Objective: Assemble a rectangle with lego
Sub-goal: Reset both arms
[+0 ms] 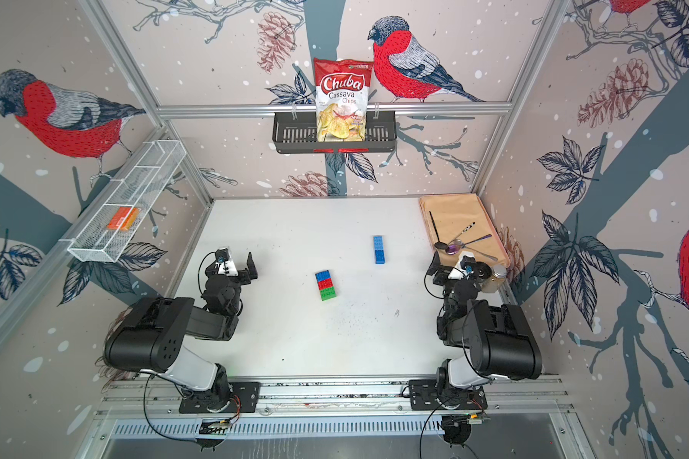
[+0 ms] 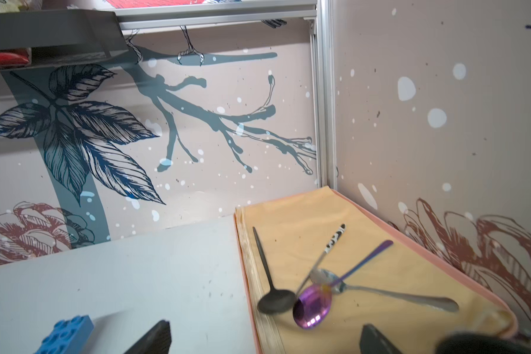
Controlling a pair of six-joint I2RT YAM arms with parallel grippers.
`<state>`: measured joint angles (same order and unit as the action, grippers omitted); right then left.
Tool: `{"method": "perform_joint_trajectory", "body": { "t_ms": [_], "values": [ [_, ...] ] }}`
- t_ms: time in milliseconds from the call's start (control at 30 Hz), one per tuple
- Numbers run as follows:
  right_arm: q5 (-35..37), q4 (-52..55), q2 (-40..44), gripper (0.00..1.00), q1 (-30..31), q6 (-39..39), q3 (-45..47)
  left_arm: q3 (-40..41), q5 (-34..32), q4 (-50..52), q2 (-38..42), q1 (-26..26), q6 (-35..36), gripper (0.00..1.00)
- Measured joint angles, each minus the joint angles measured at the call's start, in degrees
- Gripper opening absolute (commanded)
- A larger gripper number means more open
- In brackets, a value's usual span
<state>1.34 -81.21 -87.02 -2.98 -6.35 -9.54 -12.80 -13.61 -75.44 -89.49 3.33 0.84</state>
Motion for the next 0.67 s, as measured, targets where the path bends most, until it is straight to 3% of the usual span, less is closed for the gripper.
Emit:
{"method": "perform_joint_trajectory", "body": {
  "t_ms": [100, 667],
  "values": [
    [1.0, 3.7, -0.5, 1.00, 2.5, 0.4, -1.5, 0.0, 0.0, 0.0, 0.0, 0.0, -0.4, 0.98],
    [5.5, 6.2, -1.2, 1.00, 3.5, 2.0, -2.2, 0.0, 0.0, 0.0, 0.0, 0.0, -0.7, 0.98]
  ]
}}
